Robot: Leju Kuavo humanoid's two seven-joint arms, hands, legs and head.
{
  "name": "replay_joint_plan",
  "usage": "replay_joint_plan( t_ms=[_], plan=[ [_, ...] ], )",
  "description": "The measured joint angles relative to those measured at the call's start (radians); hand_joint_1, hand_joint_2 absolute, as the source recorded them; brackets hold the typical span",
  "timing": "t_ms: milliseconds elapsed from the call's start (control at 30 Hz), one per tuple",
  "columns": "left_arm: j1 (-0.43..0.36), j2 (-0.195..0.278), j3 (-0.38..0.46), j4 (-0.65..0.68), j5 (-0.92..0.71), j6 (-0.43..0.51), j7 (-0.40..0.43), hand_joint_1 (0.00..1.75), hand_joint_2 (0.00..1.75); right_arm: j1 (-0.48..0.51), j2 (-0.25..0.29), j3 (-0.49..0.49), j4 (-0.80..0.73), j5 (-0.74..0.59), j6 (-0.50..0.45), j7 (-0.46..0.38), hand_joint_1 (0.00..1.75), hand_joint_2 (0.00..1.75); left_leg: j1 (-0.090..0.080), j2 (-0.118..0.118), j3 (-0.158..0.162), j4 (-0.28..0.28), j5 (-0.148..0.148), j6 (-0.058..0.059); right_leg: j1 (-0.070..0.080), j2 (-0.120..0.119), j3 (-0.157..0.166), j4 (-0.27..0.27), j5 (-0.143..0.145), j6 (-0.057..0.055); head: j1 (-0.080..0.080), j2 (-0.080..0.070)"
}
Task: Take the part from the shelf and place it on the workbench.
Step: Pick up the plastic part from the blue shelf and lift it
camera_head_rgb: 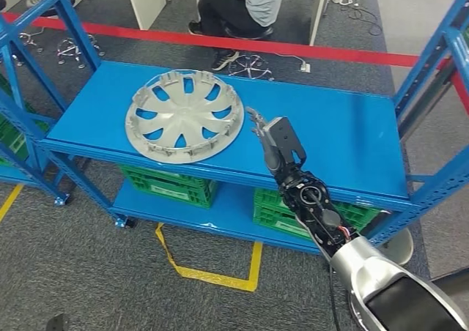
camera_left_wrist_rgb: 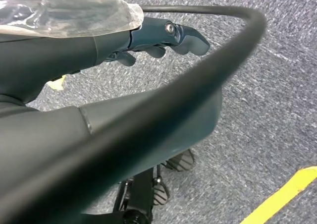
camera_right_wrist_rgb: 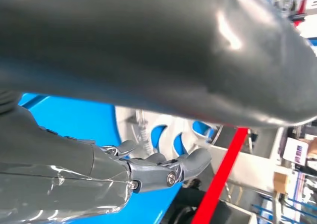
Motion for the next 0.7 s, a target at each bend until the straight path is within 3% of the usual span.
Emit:
replay_joint_plan(
  t_ms=[67,133,233,267,300,333,400,467,600,633,700],
  plan=[
    [0.0,0.0,0.0,0.0,-0.003,-0.001,0.0,0.0,0.0,-0.001,0.0,0.002,0.001,0.001,0.0,0.0,0.0,0.0,-0.001,-0.004,0.0,-0.002,0.0,0.015,-0.001,-0.003,-0.001,0.002,-0.006,0.009,0.007,0.0],
    [0.001,0.001,0.0,0.0,-0.006,-0.001,0.0,0.0,0.0,-0.001,0.0,0.002,0.001,0.001,0.0,0.0,0.0,0.0,0.0,-0.007,0.003,-0.005,0.0,0.029,-0.004,0.001,-0.018,0.043,-0.037,0.017,0.015,0.0],
    [0.001,0.002,0.0,0.0,-0.008,-0.001,-0.001,0.0,0.0,0.005,-0.001,0.002,0.001,0.001,0.0,0.0,0.0,0.0,-0.004,-0.011,0.007,-0.006,-0.002,0.041,-0.006,0.011,-0.109,0.245,-0.133,0.022,0.033,0.0],
    [0.001,0.002,0.0,0.0,-0.008,-0.001,-0.001,0.0,0.0,0.01,-0.001,0.002,0.002,0.002,0.0,0.0,0.0,0.0,-0.006,-0.014,0.007,-0.005,-0.003,0.042,-0.006,0.013,-0.136,0.301,-0.149,0.022,0.037,0.0],
    [0.001,0.002,0.0,0.0,-0.009,-0.001,-0.001,0.0,0.0,0.014,-0.002,0.002,0.002,0.003,-0.001,0.0,0.0,0.0,-0.007,-0.017,0.009,-0.005,-0.003,0.043,-0.006,0.013,-0.147,0.318,-0.144,0.021,0.041,0.0],
    [0.001,0.002,0.0,0.0,-0.009,-0.001,-0.001,0.0,0.0,0.017,-0.002,0.002,0.002,0.003,-0.001,0.0,0.0,0.0,-0.008,-0.022,0.011,-0.005,-0.004,0.043,-0.006,0.014,-0.138,0.292,-0.119,0.019,0.044,0.0],
    [0.001,0.001,0.0,0.0,-0.009,-0.001,-0.001,0.0,0.0,0.019,-0.002,0.002,0.0,0.004,-0.001,0.0,0.0,0.0,-0.009,-0.029,0.018,-0.005,-0.007,0.041,-0.006,0.023,-0.073,0.149,-0.042,0.01,0.052,0.0],
    [0.0,0.001,0.0,0.0,-0.01,-0.001,-0.001,0.0,0.0,0.018,-0.002,0.002,-0.001,0.005,-0.001,0.0,0.0,0.0,-0.01,-0.036,0.017,-0.003,-0.007,0.035,-0.003,0.035,-0.02,0.033,0.0,0.003,0.055,0.0],
    [0.004,0.002,0.0,0.0,-0.01,-0.001,0.0,0.0,0.0,0.019,-0.002,0.002,-0.003,0.005,-0.002,0.0,0.0,0.0,-0.007,-0.04,0.008,0.002,-0.006,0.013,-0.001,0.035,-0.003,0.0,0.011,-0.011,0.052,0.0],
    [0.005,0.003,0.0,0.0,-0.01,-0.001,0.0,0.0,0.0,0.018,-0.002,0.002,-0.004,0.005,-0.002,0.0,0.0,0.0,-0.006,-0.037,-0.001,0.023,-0.021,0.008,-0.003,0.032,-0.001,-0.006,0.015,-0.017,0.048,0.0],
    [0.002,0.004,0.0,0.0,-0.011,-0.001,-0.001,0.0,0.0,0.016,-0.002,0.002,-0.005,0.006,-0.002,0.001,0.0,0.0,-0.004,-0.028,-0.052,0.134,-0.081,-0.002,-0.006,0.024,0.001,-0.013,0.021,-0.024,0.035,0.0]
  ],
)
